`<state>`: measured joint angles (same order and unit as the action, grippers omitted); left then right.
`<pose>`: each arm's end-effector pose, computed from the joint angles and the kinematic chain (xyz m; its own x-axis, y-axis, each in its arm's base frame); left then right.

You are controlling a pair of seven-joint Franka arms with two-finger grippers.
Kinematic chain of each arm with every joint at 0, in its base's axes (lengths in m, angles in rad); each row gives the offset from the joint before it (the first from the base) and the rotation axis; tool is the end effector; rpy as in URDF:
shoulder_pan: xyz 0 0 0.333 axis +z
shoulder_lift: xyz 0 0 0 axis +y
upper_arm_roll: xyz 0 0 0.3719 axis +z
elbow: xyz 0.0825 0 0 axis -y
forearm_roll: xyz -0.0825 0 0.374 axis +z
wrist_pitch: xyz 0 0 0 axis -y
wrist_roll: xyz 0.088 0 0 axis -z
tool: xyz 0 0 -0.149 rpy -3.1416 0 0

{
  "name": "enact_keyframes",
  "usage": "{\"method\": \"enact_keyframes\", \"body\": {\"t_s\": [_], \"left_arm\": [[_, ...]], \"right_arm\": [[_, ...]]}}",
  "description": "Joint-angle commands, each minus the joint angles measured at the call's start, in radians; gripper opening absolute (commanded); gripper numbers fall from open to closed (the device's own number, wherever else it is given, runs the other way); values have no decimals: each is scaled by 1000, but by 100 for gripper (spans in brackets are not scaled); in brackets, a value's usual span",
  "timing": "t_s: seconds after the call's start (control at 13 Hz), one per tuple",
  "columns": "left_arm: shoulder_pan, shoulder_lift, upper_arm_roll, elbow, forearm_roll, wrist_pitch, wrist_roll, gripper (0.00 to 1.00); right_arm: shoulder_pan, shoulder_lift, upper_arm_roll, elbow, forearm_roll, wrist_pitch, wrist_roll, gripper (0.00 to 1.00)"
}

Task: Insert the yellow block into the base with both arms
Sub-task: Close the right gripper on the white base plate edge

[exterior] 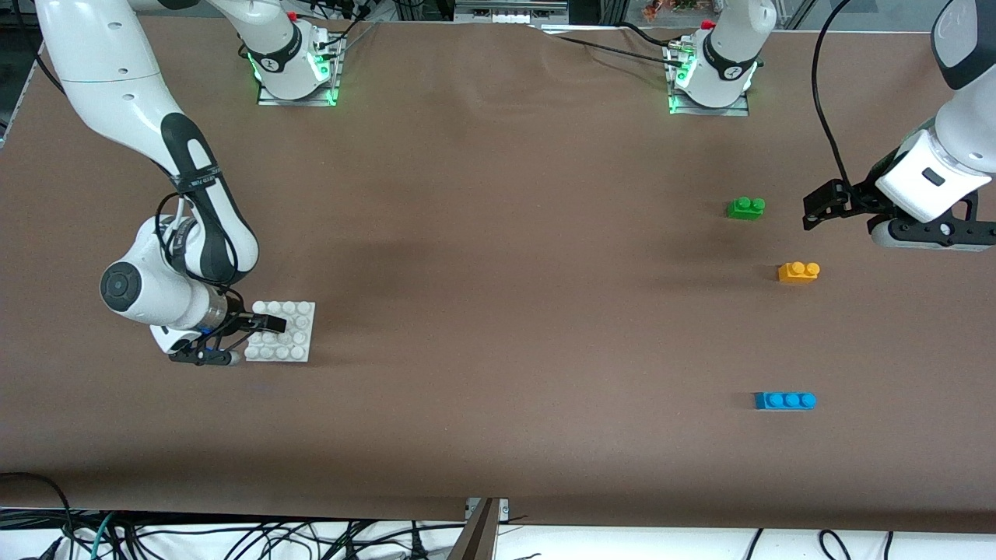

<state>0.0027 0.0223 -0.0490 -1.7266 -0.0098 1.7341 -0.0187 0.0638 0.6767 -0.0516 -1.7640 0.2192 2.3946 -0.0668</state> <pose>0.5586 -0.0269 0.5676 0.9995 -0.0260 -0.0150 -0.0258 -0.9996 0.0105 0.6830 0.0193 0.1866 0.9964 -0.0721 -0.0442 -0.0766 -0.9908 -0.1119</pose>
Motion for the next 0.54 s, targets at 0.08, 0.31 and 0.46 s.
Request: {"method": "enact_keyframes", "body": {"t_s": [0.08, 0.31, 0.46], "left_arm": [[8, 11, -3, 30, -15, -22, 3, 100], [7, 11, -3, 30, -15, -22, 3, 100], [8, 11, -3, 30, -15, -22, 3, 100]], "right_arm": [[-7, 20, 19, 24, 17, -18, -16, 67], [-4, 20, 21, 26, 16, -35, -18, 62], [-4, 20, 35, 37, 16, -54, -21, 63]]}}
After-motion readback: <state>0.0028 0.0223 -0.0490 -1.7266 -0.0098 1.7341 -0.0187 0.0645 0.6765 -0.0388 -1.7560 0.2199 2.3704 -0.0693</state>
